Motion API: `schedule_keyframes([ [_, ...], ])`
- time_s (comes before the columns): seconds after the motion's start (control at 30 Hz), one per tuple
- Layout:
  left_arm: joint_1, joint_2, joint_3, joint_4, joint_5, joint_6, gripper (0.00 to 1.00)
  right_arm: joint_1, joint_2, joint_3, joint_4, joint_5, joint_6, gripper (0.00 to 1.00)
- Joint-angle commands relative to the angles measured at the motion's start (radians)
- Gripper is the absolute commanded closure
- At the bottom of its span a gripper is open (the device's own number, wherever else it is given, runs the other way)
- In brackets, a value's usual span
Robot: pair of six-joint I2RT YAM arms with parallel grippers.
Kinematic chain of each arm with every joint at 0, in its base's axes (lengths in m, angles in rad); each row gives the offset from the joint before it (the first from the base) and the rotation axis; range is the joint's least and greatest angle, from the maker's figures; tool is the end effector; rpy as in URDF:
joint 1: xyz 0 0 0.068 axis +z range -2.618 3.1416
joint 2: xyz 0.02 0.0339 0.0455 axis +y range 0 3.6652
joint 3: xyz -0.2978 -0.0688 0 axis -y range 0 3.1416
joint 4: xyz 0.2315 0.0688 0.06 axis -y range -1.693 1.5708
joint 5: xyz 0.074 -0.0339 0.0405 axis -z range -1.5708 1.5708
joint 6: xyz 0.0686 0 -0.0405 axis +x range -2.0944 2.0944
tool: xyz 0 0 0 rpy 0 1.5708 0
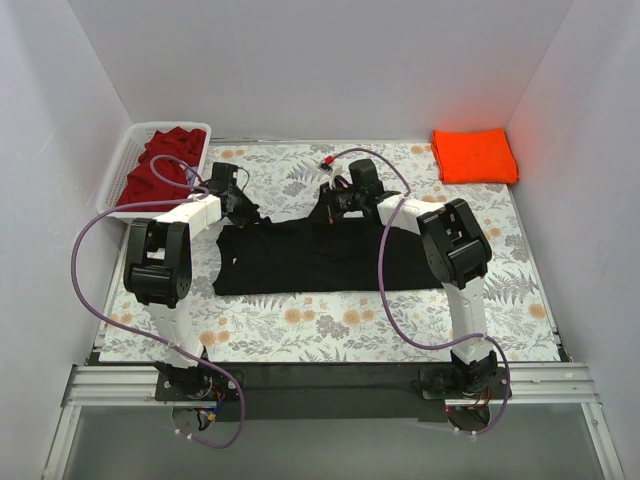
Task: Fold and stack the t-shirts
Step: Fold the tshirt
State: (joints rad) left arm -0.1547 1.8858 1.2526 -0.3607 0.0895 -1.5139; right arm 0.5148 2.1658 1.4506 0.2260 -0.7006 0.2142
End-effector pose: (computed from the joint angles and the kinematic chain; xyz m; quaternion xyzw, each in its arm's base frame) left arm 0.4062 -0.0695 0.1887 -0.5920 0.7529 -0.2393 0.1591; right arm 0.4244 0.2909 0.1942 -0.2953 0.7697 0.4473 0.3469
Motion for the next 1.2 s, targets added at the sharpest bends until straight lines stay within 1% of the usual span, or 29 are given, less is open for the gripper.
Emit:
schedule_keyframes([
  [0.0,-0.005,-0.017,0.019,-0.03,-0.048,0.006,1.0,-0.001,-0.046,0.025,-0.002,0.027,-0.032,0.99],
  [0.13,-0.005,-0.034,0.018,-0.049,-0.076,-0.008,1.0,-0.001,-0.023,0.048,-0.022,0.024,-0.041,0.99],
  [0.17,-0.005,-0.04,0.019,-0.047,-0.106,-0.006,1.0,-0.001,-0.023,0.039,-0.024,0.021,-0.042,0.99],
  [0.27,-0.005,-0.04,0.033,-0.046,-0.091,-0.003,1.0,0.001,-0.015,0.018,-0.025,0.01,-0.042,0.99],
  [0.3,-0.006,-0.042,0.04,-0.046,-0.061,0.004,1.0,0.001,-0.02,0.014,-0.027,0.01,-0.044,0.99],
  [0.43,-0.014,-0.07,0.031,-0.046,-0.057,0.015,1.0,0.011,-0.044,0.001,-0.053,0.021,-0.067,0.99],
  [0.67,-0.016,-0.149,-0.028,-0.046,-0.077,0.027,1.0,0.04,-0.101,-0.022,-0.12,0.139,-0.16,0.99],
  [0.73,-0.017,-0.155,-0.033,-0.02,-0.057,0.05,1.0,0.054,-0.13,-0.041,-0.123,0.165,-0.174,0.99],
  [0.9,-0.028,-0.126,-0.015,0.057,-0.005,0.118,1.0,0.085,-0.172,-0.064,-0.126,0.236,-0.202,0.99],
  [1.0,-0.037,-0.077,0.027,0.063,0.016,0.152,1.0,0.096,-0.178,-0.075,-0.126,0.259,-0.205,0.99],
  [1.17,-0.043,-0.025,0.051,0.065,0.012,0.167,1.0,0.102,-0.196,-0.102,-0.123,0.32,-0.211,0.99],
])
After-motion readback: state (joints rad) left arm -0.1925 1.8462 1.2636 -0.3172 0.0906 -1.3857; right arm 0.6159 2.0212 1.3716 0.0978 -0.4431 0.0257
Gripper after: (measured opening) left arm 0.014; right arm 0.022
